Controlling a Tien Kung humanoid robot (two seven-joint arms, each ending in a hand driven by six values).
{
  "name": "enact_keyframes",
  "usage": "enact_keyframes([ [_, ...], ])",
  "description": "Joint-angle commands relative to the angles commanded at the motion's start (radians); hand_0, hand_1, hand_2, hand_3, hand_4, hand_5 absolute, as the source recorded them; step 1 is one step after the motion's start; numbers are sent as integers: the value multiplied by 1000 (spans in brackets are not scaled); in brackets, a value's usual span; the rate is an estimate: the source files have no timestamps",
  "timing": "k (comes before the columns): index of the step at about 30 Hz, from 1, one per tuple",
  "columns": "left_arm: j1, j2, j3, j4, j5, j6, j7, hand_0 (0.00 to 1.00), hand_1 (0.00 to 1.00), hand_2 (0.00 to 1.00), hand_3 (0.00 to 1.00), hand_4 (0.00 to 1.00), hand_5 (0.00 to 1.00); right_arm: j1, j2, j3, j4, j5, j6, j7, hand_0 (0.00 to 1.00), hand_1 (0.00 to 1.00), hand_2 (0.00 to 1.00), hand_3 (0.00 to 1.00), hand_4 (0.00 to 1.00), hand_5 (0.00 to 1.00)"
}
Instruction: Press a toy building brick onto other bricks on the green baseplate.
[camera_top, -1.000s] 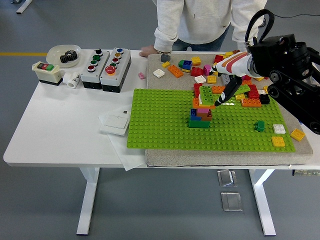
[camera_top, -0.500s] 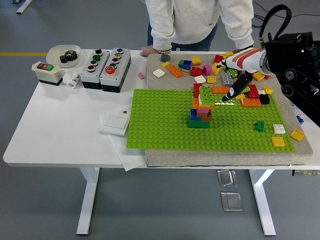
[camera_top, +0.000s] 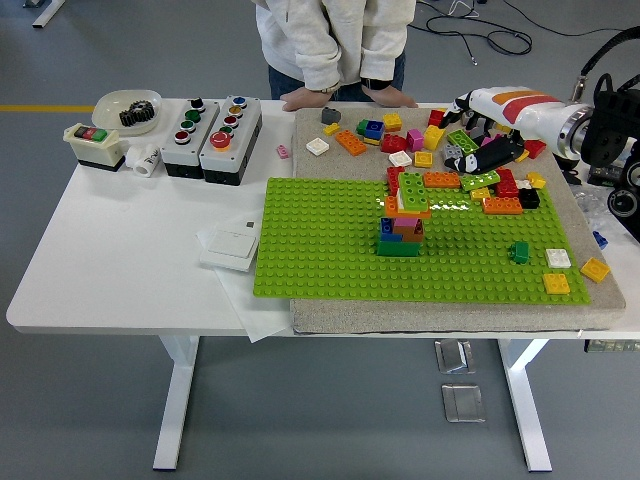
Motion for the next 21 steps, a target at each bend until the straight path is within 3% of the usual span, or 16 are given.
enact_keyframes([
  [3,-2,-1,-2,0,1,1,0,861,846,844,643,729,645,-18,-9,14,25,39,-13,8,668,681,741,593,766,546],
  [10,-5,-2,-7,0,2,2,-2,861,846,845,643,730,649,-49,-26,17,83,103,17,-8,678,684,740,594,758,572],
  [21,-9,-3,-6,0,1,2,-3,862,846,844,643,728,647,-45,-14,-31,114,90,48,12,688,675,716,580,761,563],
])
